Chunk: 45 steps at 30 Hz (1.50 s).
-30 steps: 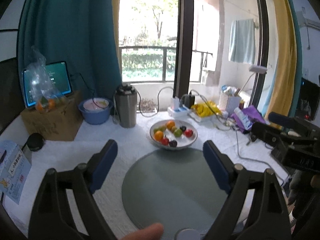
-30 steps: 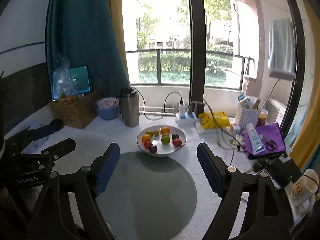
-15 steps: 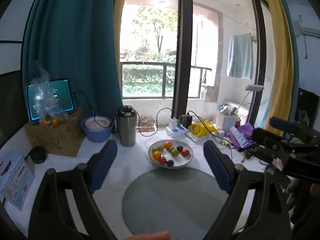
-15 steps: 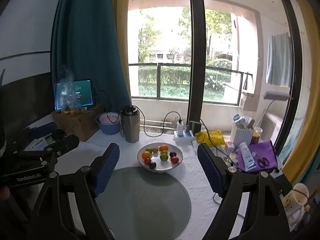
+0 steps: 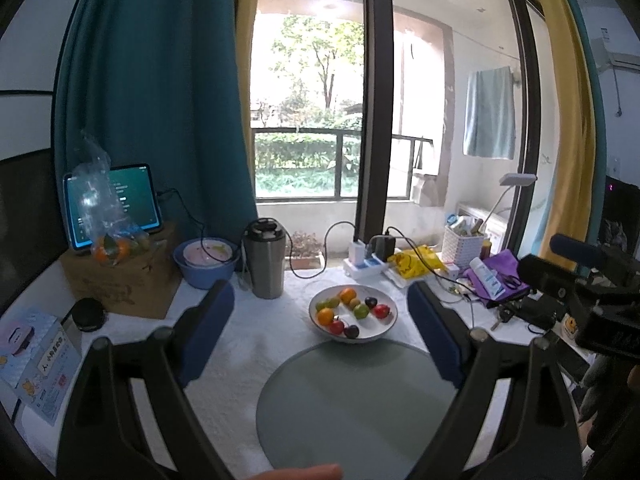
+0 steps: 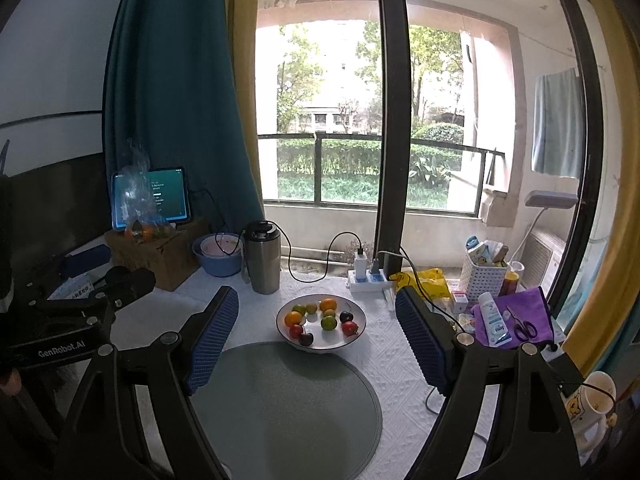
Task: Organize fruits
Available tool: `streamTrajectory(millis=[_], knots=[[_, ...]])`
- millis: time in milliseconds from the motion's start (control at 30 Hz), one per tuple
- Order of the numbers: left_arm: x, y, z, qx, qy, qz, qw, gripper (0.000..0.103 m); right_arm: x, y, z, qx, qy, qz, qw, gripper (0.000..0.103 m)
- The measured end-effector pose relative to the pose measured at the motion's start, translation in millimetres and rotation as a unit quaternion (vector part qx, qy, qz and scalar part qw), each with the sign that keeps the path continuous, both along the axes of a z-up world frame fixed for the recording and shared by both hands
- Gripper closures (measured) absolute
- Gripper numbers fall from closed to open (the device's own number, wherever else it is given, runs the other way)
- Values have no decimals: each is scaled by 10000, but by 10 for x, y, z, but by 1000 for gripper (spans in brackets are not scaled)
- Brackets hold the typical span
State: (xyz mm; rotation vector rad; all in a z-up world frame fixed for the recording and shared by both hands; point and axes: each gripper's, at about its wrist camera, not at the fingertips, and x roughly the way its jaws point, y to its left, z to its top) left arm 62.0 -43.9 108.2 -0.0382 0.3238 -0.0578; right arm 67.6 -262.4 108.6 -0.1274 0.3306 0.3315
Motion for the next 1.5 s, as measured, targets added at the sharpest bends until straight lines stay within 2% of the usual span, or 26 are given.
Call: streamTrajectory(millis=[1500], knots=[[41,-32,-17,-5,65,-37,10000,13,9,-16,-16,-91,23,-14,10000,19]])
